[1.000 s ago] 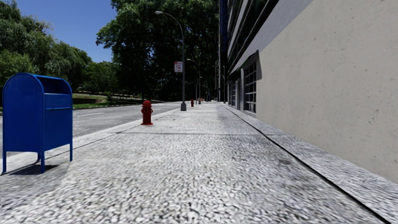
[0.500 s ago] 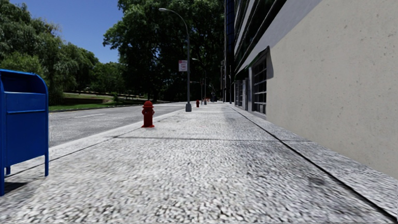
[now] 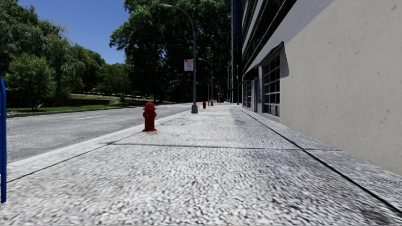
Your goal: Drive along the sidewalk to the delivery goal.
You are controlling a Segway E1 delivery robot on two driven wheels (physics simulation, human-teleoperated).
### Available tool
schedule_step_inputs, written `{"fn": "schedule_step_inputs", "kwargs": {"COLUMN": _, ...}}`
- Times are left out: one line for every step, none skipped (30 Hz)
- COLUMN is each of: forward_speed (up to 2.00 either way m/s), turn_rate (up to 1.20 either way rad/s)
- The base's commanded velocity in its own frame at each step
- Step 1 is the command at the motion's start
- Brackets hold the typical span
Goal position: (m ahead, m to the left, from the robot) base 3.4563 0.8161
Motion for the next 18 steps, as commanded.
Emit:
{"fn": "schedule_step_inputs", "kwargs": {"forward_speed": 1.07, "turn_rate": 0.00}}
{"fn": "schedule_step_inputs", "kwargs": {"forward_speed": 1.07, "turn_rate": 0.12}}
{"fn": "schedule_step_inputs", "kwargs": {"forward_speed": 1.07, "turn_rate": 0.30}}
{"fn": "schedule_step_inputs", "kwargs": {"forward_speed": 1.07, "turn_rate": 0.36}}
{"fn": "schedule_step_inputs", "kwargs": {"forward_speed": 1.07, "turn_rate": 0.39}}
{"fn": "schedule_step_inputs", "kwargs": {"forward_speed": 1.07, "turn_rate": 0.41}}
{"fn": "schedule_step_inputs", "kwargs": {"forward_speed": 1.07, "turn_rate": 0.34}}
{"fn": "schedule_step_inputs", "kwargs": {"forward_speed": 1.07, "turn_rate": 0.34}}
{"fn": "schedule_step_inputs", "kwargs": {"forward_speed": 1.07, "turn_rate": 0.13}}
{"fn": "schedule_step_inputs", "kwargs": {"forward_speed": 1.07, "turn_rate": 0.04}}
{"fn": "schedule_step_inputs", "kwargs": {"forward_speed": 1.07, "turn_rate": 0.02}}
{"fn": "schedule_step_inputs", "kwargs": {"forward_speed": 1.07, "turn_rate": 0.02}}
{"fn": "schedule_step_inputs", "kwargs": {"forward_speed": 1.07, "turn_rate": 0.01}}
{"fn": "schedule_step_inputs", "kwargs": {"forward_speed": 1.07, "turn_rate": 0.01}}
{"fn": "schedule_step_inputs", "kwargs": {"forward_speed": 1.07, "turn_rate": 0.02}}
{"fn": "schedule_step_inputs", "kwargs": {"forward_speed": 1.06, "turn_rate": 0.18}}
{"fn": "schedule_step_inputs", "kwargs": {"forward_speed": 1.06, "turn_rate": 0.29}}
{"fn": "schedule_step_inputs", "kwargs": {"forward_speed": 1.05, "turn_rate": 0.35}}
